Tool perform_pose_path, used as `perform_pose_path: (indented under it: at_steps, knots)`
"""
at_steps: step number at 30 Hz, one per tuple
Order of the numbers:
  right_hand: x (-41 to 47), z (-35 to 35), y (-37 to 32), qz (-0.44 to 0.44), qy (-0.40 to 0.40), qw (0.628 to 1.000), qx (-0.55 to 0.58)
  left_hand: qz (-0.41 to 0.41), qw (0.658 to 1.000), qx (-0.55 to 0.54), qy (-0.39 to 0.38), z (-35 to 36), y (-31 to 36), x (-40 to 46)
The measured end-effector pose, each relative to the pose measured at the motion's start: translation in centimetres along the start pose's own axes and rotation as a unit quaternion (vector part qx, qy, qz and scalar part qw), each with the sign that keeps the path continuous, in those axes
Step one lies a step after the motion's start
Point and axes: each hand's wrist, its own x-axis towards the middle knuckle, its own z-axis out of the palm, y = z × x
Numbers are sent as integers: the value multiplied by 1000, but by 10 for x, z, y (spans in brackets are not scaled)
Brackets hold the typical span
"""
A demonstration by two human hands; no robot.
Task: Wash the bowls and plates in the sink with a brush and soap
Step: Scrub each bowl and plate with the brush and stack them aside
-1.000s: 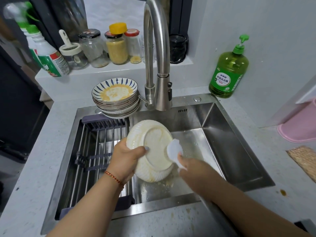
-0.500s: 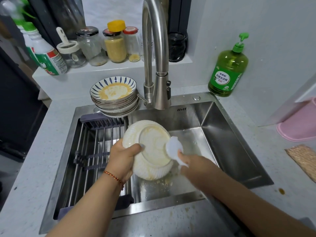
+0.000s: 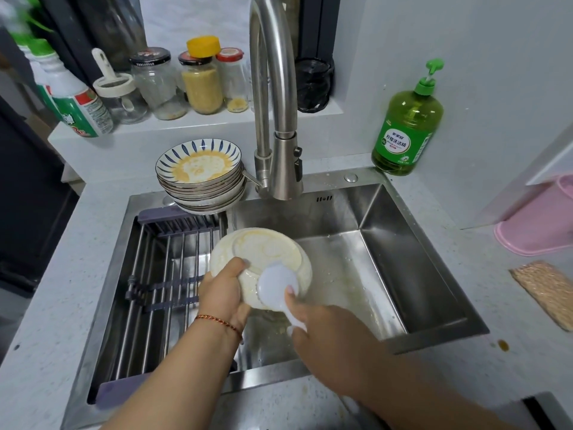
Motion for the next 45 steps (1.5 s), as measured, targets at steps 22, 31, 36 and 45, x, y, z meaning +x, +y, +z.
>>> perform_pose_path:
  at_steps: [22, 31, 36, 45]
  knots:
    - [34, -60, 51, 175, 24, 954, 244, 174, 927, 275, -185, -20, 6, -16]
    - [17, -55, 13, 48, 10, 996, 69, 252, 822, 464, -212, -6, 8, -22]
    - [18, -60, 23, 72, 34, 992, 97, 276, 800, 479, -234, -5, 13, -29]
    - [29, -47, 52, 188, 71, 905, 374, 414, 699, 553, -186, -18, 28, -39]
